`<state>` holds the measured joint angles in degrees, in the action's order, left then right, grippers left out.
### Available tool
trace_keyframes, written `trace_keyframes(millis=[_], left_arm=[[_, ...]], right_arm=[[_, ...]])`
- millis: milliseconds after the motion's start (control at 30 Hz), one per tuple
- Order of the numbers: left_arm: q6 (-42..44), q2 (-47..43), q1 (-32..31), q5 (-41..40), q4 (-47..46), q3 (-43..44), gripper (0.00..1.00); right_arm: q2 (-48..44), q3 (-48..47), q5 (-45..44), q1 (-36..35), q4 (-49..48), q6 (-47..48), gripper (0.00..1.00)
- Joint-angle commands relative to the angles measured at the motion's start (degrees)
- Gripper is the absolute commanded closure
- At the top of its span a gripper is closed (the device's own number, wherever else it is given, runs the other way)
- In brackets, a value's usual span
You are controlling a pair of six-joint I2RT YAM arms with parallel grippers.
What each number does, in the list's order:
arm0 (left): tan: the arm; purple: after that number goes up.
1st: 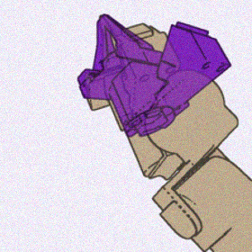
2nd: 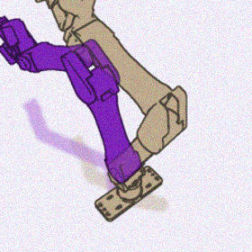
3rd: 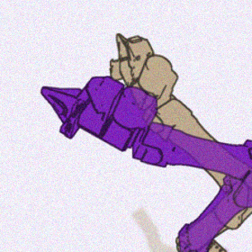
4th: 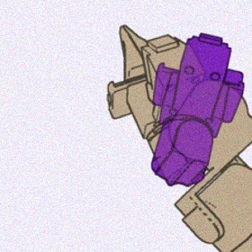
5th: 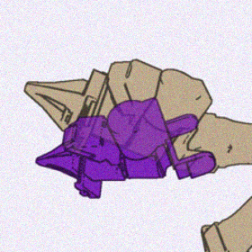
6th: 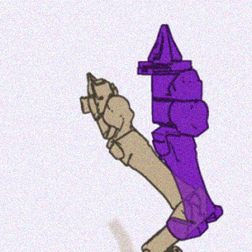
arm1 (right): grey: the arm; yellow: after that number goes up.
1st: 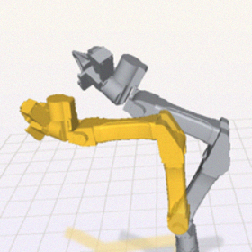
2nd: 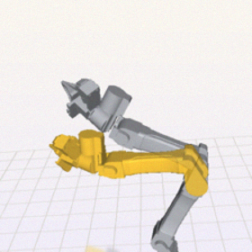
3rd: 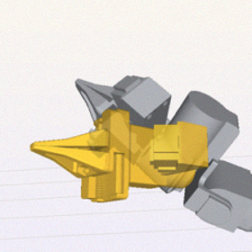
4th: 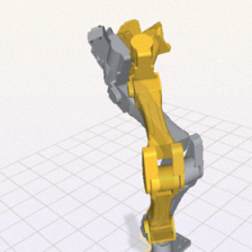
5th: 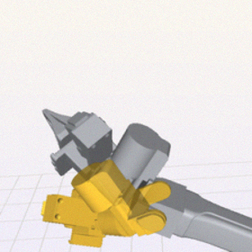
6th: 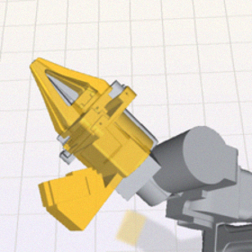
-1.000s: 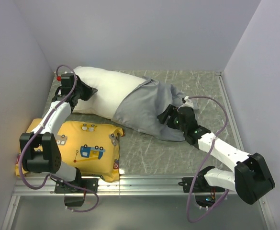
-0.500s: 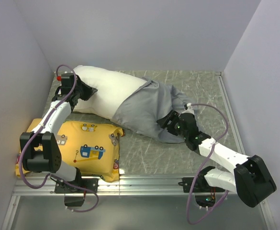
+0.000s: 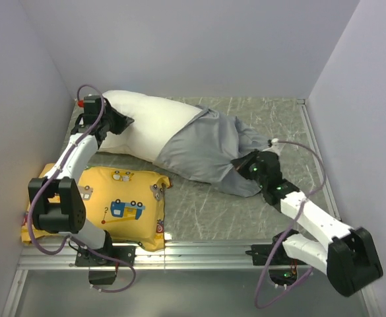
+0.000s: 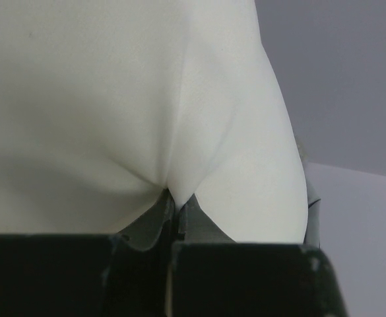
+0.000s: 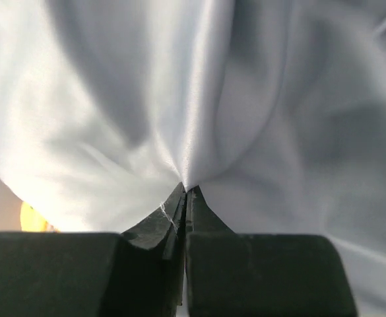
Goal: Remove the pillowcase from the pillow
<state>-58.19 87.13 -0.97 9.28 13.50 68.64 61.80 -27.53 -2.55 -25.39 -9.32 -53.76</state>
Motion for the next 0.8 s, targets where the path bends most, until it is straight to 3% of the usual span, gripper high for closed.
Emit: trace_keyframes(millis=[0,167,333,533,767], left_arm=[[-0.3,0.8,3.7,-1.0,-2.3,6.7,1.00],[0.4,2.6,7.6,-2.0,-0.2,10.3,1.00],[-0.6,4.4,10.6,-0.1,-0.9,9.7,1.00],[-0.4,4.5,10.7,1.8,-3.8,6.9,0.99],[0.5,7.7,10.1,5.5,-3.5,10.2,0.99]], right_arm=[[-8.8,-4.7,-4.7,7.2,6.9,4.4,1.00],[-17.4,-11.3,-7.6,21.1,20.6,10.7,1.00],[-17.1,-17.8,-1.5,35.6,25.5,13.0,1.00],[-13.1,-23.5,2.3,38.3,25.7,12.9,1.00],[-10.4,-33.5,4.2,38.1,25.8,12.3,1.00]])
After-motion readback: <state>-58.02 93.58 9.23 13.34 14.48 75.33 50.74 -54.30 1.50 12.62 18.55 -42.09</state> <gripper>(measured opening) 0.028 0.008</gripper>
